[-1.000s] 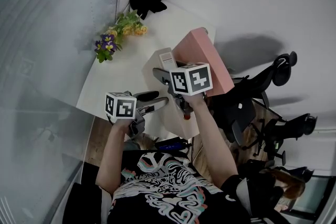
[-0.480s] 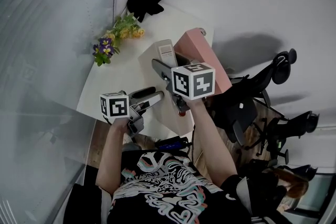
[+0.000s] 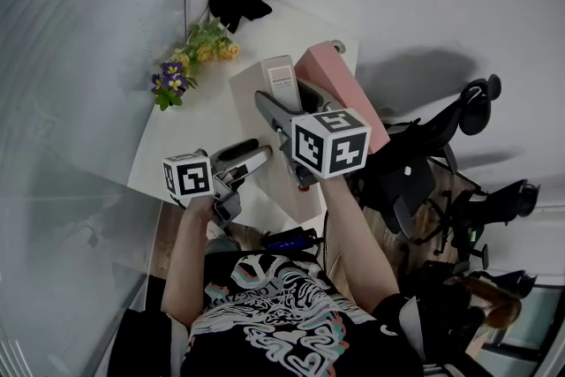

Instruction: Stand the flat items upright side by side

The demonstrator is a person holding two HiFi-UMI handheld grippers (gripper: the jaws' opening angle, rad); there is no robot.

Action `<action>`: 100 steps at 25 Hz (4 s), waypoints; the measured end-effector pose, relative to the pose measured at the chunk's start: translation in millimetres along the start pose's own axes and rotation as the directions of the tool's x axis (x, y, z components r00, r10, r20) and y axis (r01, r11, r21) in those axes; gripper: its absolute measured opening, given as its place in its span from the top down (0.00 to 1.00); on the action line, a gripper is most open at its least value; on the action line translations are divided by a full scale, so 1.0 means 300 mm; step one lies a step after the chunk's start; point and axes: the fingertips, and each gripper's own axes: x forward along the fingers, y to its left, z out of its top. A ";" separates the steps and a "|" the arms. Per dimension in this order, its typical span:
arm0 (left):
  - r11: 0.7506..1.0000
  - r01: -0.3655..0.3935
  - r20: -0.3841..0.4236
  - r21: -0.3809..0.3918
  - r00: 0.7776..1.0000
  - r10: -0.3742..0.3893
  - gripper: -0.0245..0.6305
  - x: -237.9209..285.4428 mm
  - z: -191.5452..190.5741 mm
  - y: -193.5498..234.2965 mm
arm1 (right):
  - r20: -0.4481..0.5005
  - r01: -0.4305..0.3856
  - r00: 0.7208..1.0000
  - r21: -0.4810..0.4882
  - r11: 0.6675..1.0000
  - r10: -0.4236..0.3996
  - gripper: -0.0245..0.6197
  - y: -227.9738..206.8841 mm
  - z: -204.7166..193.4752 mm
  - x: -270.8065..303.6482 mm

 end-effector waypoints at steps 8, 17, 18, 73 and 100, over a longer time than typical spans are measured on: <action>0.999 -0.039 0.051 -0.006 0.998 0.040 0.56 -0.004 0.016 0.024 | 0.166 -0.014 0.986 -0.048 0.999 0.022 0.49 0.021 0.057 -0.091; 0.997 -0.072 0.091 -0.028 0.993 0.074 0.57 -0.011 0.012 0.051 | 0.386 -0.007 0.921 -0.104 0.995 0.047 0.48 0.041 0.083 -0.192; 0.997 -0.073 0.095 -0.035 0.993 0.076 0.57 -0.011 0.007 0.051 | 0.408 -0.009 0.911 -0.112 0.994 0.055 0.48 0.046 0.082 -0.206; 0.978 -0.195 0.041 -0.068 0.979 0.198 0.63 0.018 -0.155 0.190 | 0.325 0.095 0.944 -0.102 0.990 -0.057 0.50 -0.021 -0.362 -0.347; 0.967 -0.241 0.049 -0.087 0.968 0.245 0.63 0.011 -0.165 0.233 | 0.270 0.086 0.960 -0.027 0.996 -0.075 0.57 -0.013 -0.466 -0.388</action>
